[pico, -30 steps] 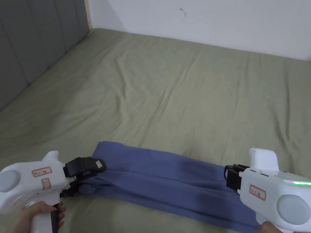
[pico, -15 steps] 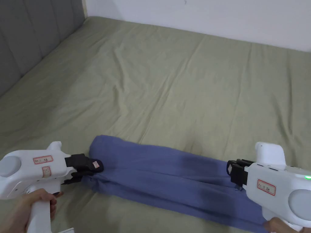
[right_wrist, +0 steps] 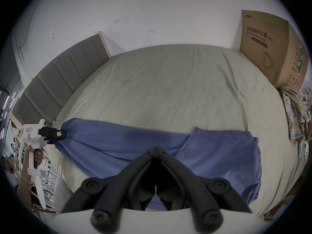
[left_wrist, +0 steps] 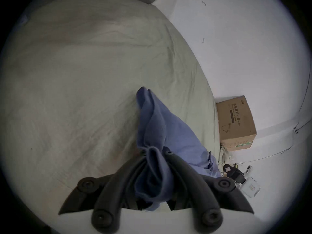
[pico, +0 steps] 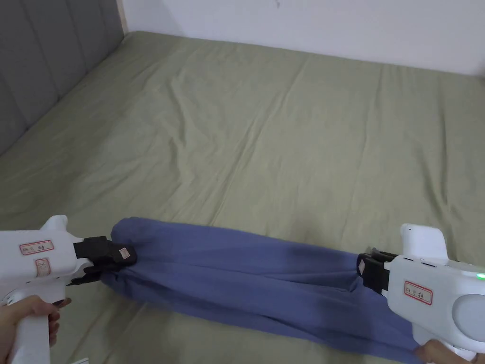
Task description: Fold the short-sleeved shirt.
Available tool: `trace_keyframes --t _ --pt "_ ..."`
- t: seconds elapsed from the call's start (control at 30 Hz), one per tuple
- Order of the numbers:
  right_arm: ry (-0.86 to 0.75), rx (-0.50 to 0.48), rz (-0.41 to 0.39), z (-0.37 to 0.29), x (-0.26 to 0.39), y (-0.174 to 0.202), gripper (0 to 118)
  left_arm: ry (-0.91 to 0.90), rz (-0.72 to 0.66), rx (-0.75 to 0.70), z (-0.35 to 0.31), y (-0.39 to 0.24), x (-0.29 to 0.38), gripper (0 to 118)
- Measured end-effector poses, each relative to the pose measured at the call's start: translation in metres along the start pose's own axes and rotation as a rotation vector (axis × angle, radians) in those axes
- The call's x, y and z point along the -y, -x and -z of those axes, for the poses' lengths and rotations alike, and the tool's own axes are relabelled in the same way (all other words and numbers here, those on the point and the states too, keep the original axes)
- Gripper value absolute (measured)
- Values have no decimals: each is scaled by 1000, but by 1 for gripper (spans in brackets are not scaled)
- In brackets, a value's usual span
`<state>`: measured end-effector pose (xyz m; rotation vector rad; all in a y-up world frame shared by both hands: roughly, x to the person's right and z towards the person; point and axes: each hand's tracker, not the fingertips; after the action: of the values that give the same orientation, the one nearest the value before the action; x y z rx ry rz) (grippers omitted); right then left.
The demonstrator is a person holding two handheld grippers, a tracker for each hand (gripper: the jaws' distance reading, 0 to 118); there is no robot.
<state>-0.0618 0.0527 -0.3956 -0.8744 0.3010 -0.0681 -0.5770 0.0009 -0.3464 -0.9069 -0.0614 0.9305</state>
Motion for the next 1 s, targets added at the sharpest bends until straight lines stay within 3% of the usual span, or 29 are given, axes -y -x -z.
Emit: trace_keyframes --t 0.13,0.27,0.47,0.57,0.7,0.77,0.8,0.83,0.87,0.9,1.0 --pt "-11 -3 23 -7 3 -11 0 -38 158 -78 -1 -41 4 9" --pt "-29 -1 49 -18 7 -26 0 -68 400 -133 8 -119 25 9" --pt "-51 14 119 -35 17 -58 0 -4 819 -135 60 -238 112 9" --pt "-59 45 131 -48 23 -76 0 77 1014 -159 107 -261 157 9" --pt "-70 82 197 -65 31 -104 0 196 1086 -81 146 -270 205 11" --pt "-65 89 212 -71 34 -117 0 225 1086 -77 156 -269 219 31" --pt "-61 100 213 -72 36 -123 0 231 1079 -68 160 -267 222 49" --pt "-60 116 215 -73 37 -126 0 239 1074 -57 164 -264 223 79" --pt "-59 127 218 -74 39 -130 0 246 1063 -66 168 -263 223 94" --pt "-58 126 223 -73 40 -133 0 246 1034 -90 172 -258 219 99" --pt "-53 113 252 -71 44 -138 0 236 927 -51 160 -252 201 98"
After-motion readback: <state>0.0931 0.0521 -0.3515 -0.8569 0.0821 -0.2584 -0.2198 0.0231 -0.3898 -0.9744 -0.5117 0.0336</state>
